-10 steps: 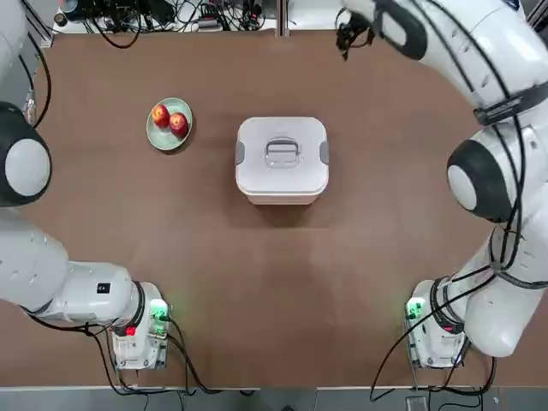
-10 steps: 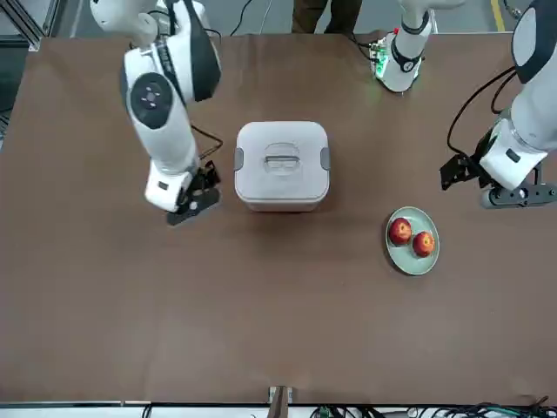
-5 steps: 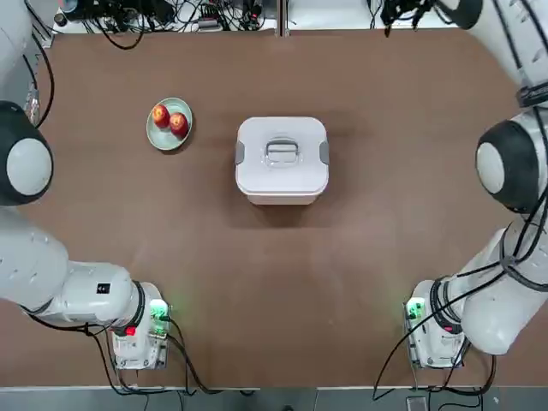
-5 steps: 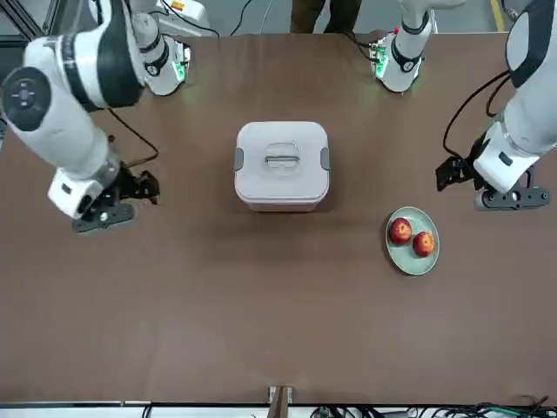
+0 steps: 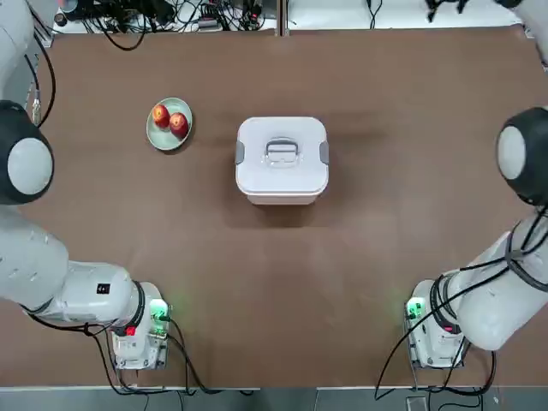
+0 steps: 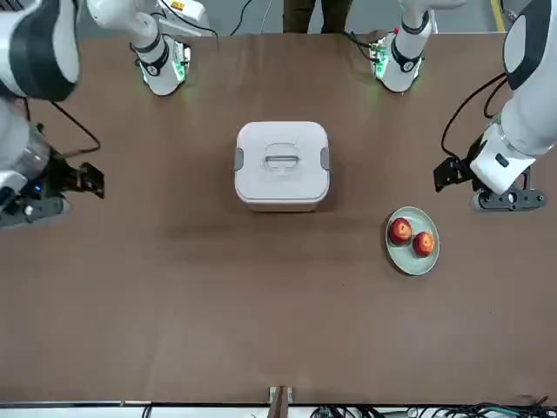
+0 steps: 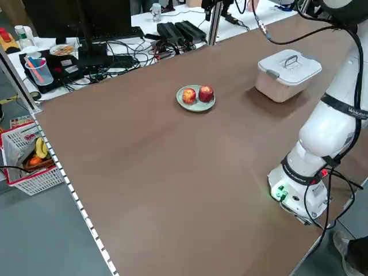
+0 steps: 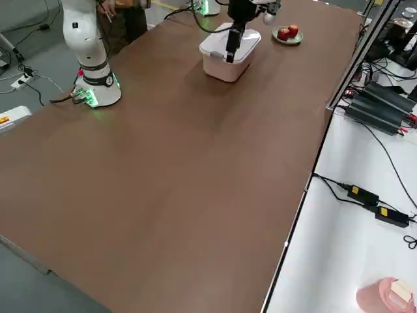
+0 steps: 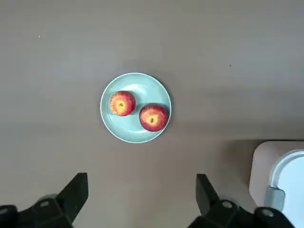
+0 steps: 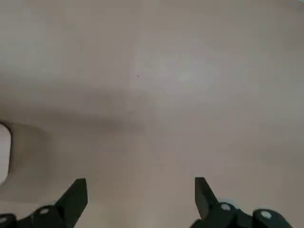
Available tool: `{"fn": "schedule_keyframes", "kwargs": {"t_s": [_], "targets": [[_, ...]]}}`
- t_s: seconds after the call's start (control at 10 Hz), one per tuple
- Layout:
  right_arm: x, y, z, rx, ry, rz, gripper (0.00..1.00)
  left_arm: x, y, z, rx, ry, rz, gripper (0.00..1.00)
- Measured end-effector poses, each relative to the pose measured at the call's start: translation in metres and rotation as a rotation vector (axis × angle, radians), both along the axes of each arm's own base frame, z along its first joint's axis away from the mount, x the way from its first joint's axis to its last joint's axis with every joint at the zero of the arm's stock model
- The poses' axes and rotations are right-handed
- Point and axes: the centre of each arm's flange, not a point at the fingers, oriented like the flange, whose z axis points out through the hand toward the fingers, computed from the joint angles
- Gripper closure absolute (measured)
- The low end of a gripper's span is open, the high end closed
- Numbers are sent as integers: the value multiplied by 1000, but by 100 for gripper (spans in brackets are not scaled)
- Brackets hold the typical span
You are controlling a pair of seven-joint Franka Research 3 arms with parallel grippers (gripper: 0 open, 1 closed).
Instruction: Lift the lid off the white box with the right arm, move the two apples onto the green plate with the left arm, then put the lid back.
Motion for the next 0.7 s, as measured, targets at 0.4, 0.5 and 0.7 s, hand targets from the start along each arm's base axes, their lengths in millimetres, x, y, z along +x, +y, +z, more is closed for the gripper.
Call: {"fn": "schedule_keyframes", "kwargs": {"t_s": [0.4,0.5,0.7], "targets": [[-40,-56,45,70,59,-2,0,0,0,-1,-2,3,-63,0],[-38,-55,44,73,59,5,0,1,1,-1,-2,3,-75,0],[-29,-46,35,50,46,37,0,1,3,-2,-2,5,-77,0]]}}
